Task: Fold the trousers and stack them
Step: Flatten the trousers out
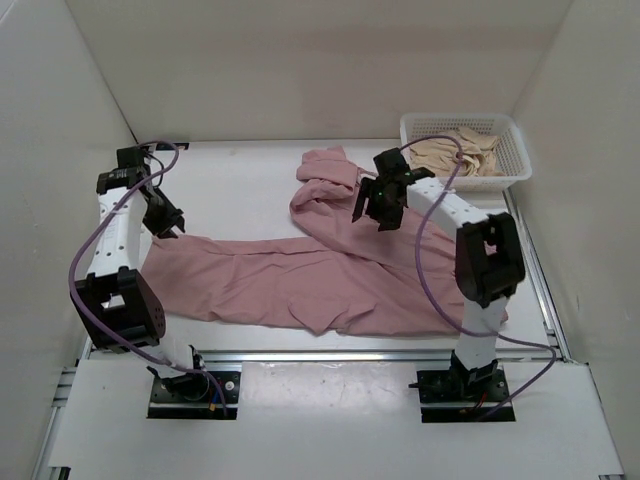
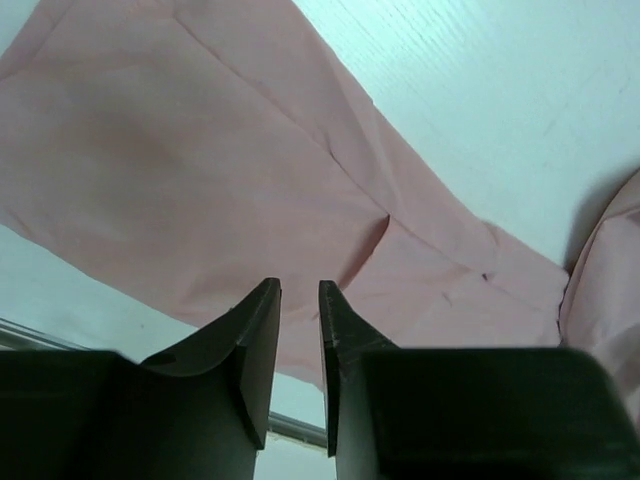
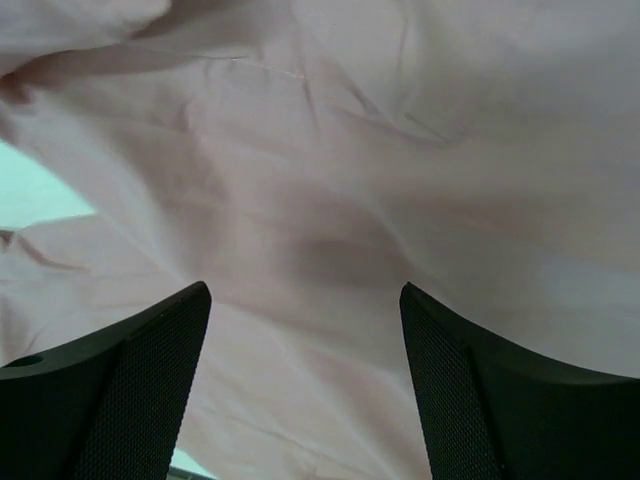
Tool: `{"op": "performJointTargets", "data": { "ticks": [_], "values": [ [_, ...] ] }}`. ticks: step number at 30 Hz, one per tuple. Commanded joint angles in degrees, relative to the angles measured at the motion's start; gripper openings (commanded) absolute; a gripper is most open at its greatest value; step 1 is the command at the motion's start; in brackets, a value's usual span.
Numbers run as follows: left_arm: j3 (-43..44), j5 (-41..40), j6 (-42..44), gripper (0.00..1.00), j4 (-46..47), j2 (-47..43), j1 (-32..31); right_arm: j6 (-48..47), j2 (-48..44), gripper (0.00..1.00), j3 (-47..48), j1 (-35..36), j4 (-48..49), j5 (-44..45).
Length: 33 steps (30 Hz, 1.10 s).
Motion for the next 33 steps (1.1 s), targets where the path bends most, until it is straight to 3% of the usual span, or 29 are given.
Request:
{"op": "performJointTargets", "data": {
  "ticks": [1, 5, 11, 14, 18, 20, 25, 27, 29, 33],
  "values": [
    [-0.31, 2.41, 1.86, 0.35, -1.21, -5.9, -1.85, 0.54, 5.35, 0.81, 3.17, -0.37, 0.01, -1.15],
    [1.17, 1.19, 3.0, 0.37, -2.35, -7.14, -4.75, 0.54, 10.02, 0.81, 2.38, 0.24, 1.16, -1.68],
    [7.15, 1.79, 3.62, 0.38, -3.49, -5.2, -7.39, 1.15, 6.78, 0.81, -10.7, 4.89, 2.92, 0.77],
    [12.24, 0.4, 3.62, 0.38, -4.02, -2.22, -12.74, 3.26, 2.48, 0.81, -19.2, 8.23, 3.45, 2.35],
    [20.32, -4.09, 3.09, 0.38, -5.42, 3.75, -24.32, 4.93, -4.02, 0.8, -26.87, 11.58, 3.45, 3.67],
    [26.82, -6.98, 3.09, 0.38, -6.82, 9.26, -28.29, 4.94, -8.68, 0.8, -27.51, 11.58, 0.75, 6.2],
    [42.73, -11.57, 3.09, 0.4, -12.63, 22.29, -40.32, 2.66, -20.72, 0.94, -21.72, 6.93, -4.01, 11.05],
    [47.92, -11.57, 3.09, 0.56, -12.63, 27.74, -42.45, 2.04, -24.06, 0.95, -17.76, 3.33, -6.9, 11.58],
    [52.13, -10.87, 2.13, 0.63, -12.63, 31.08, -43.77, 0.55, -26.44, 0.96, -16.35, -0.61, -8.15, 11.58],
    [58.65, -10.07, -1.3, 0.62, -12.11, 40.12, -44.31, -1.56, -33.99, 0.97, -17.66, -7.3, -8.15, 9.92]
  ]
}}
